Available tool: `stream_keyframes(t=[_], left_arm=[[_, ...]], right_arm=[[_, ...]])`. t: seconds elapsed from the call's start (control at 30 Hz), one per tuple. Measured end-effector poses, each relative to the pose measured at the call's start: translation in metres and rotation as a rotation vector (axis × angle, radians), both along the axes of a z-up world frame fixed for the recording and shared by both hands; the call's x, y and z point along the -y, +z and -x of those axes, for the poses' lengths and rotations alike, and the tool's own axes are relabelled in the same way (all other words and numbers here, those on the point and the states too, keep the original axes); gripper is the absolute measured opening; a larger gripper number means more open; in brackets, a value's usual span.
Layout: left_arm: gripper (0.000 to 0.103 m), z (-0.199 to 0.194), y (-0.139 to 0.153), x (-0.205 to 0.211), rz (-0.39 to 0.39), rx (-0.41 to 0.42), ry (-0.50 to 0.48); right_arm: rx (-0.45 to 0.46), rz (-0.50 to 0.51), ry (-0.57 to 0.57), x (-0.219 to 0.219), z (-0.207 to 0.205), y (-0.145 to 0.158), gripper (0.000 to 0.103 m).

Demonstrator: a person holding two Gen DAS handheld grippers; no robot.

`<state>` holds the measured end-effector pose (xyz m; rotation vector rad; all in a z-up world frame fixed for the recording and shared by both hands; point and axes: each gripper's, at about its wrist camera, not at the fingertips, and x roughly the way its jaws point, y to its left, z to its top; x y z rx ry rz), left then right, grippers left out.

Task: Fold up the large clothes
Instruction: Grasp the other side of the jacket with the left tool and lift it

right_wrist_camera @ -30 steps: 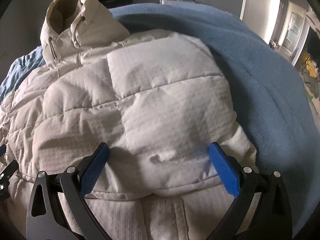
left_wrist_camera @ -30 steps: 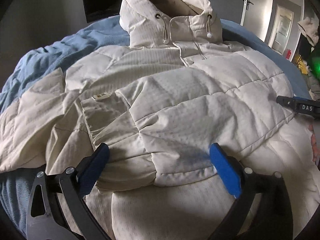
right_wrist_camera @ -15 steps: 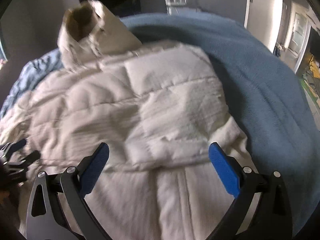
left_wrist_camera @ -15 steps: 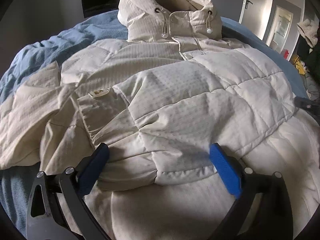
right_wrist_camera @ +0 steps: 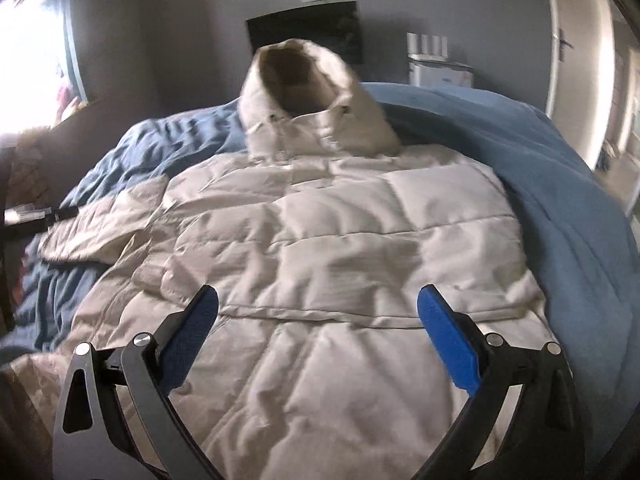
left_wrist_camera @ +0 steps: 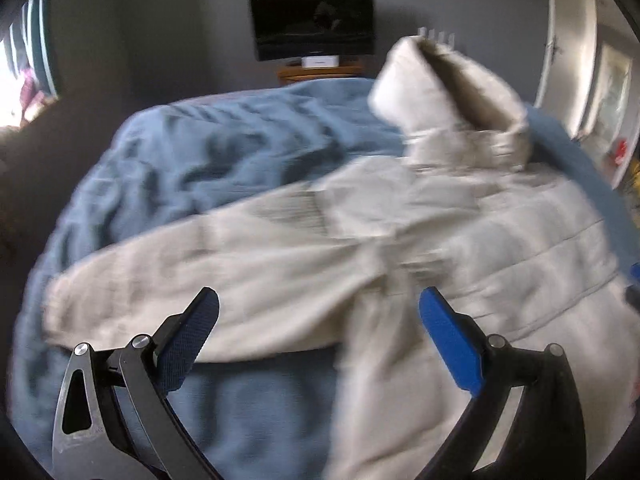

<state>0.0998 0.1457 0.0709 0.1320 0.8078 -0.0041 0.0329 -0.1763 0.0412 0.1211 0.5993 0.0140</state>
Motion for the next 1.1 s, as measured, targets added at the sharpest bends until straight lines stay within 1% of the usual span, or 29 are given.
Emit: stream_keyframes(t=[0.07, 0.13, 0.17, 0.2, 0.27, 0.3, 0.37, 0.4, 0.43, 0.5, 0.6, 0.67, 0.7, 0.8, 0.83, 0.9, 0.97, 1.0, 1.03, 1.07, 1.1], left_arm=[[0.096, 0.002, -0.005, -0.027, -0.048, -0.019, 0.037], [0.096, 0.002, -0.016, -0.059, -0.061, -0.046, 0.1], [0.096, 0.002, -0.027, -0.084, -0.027, -0.069, 0.156], [0.096, 0.003, -0.032, -0.098, 0.002, -0.08, 0.189], [0.096, 0.003, -0.051, -0.139, 0.11, -0.121, 0.315], [0.096, 0.003, -0.057, -0.153, 0.146, -0.132, 0.36], [0.096, 0.002, -0.067, -0.178, 0.189, -0.148, 0.438], [0.096, 0.001, -0.07, -0.187, 0.19, -0.148, 0.468], [0.096, 0.001, -0.071, -0.196, 0.192, -0.149, 0.496], [0.096, 0.002, -0.074, -0.217, 0.222, -0.139, 0.55], [0.096, 0.006, -0.081, -0.244, 0.317, -0.124, 0.616], [0.09, 0.007, -0.088, -0.258, 0.373, -0.123, 0.651], [0.088, 0.006, -0.092, -0.264, 0.395, -0.122, 0.661], [0.082, 0.002, -0.099, -0.275, 0.409, -0.1, 0.668], [0.078, 0.002, -0.099, -0.277, 0.408, -0.086, 0.669], [0.067, -0.001, -0.096, -0.283, 0.417, -0.044, 0.679], [0.037, 0.003, -0.088, -0.286, 0.424, 0.028, 0.689], [0.029, 0.008, -0.082, -0.285, 0.416, 0.069, 0.682], [0.017, 0.008, -0.078, -0.283, 0.414, 0.087, 0.671], [0.014, 0.01, -0.072, -0.281, 0.407, 0.111, 0.655], [0.013, 0.012, -0.065, -0.277, 0.389, 0.134, 0.646]], right_arm=[[-0.007, 0.048, 0.021, -0.012, -0.002, -0.006, 0.096], [-0.021, 0.063, 0.028, -0.017, -0.006, -0.015, 0.096], [-0.031, 0.062, 0.029, -0.018, -0.008, -0.019, 0.096], [-0.047, 0.058, 0.029, -0.018, -0.011, -0.025, 0.096], [-0.069, 0.051, 0.025, -0.017, -0.015, -0.035, 0.096], [-0.077, 0.048, 0.023, -0.016, -0.017, -0.039, 0.096], [-0.095, 0.049, 0.028, -0.017, -0.019, -0.048, 0.096], [-0.102, 0.054, 0.032, -0.019, -0.02, -0.052, 0.096], [-0.105, 0.06, 0.036, -0.02, -0.021, -0.055, 0.096], [-0.112, 0.077, 0.047, -0.024, -0.023, -0.059, 0.096], [-0.117, 0.099, 0.057, -0.029, -0.025, -0.063, 0.096], [-0.113, 0.105, 0.062, -0.031, -0.025, -0.065, 0.096], [-0.112, 0.105, 0.065, -0.031, -0.025, -0.065, 0.096], [-0.114, 0.106, 0.07, -0.032, -0.027, -0.068, 0.096], [-0.114, 0.106, 0.071, -0.033, -0.027, -0.068, 0.096], [-0.115, 0.104, 0.076, -0.033, -0.028, -0.069, 0.096], [-0.118, 0.1, 0.079, -0.033, -0.029, -0.07, 0.096], [-0.118, 0.098, 0.081, -0.033, -0.029, -0.07, 0.096], [-0.117, 0.092, 0.082, -0.032, -0.029, -0.071, 0.096], [-0.119, 0.087, 0.083, -0.032, -0.029, -0.071, 0.096], [-0.12, 0.082, 0.084, -0.031, -0.03, -0.071, 0.096]])
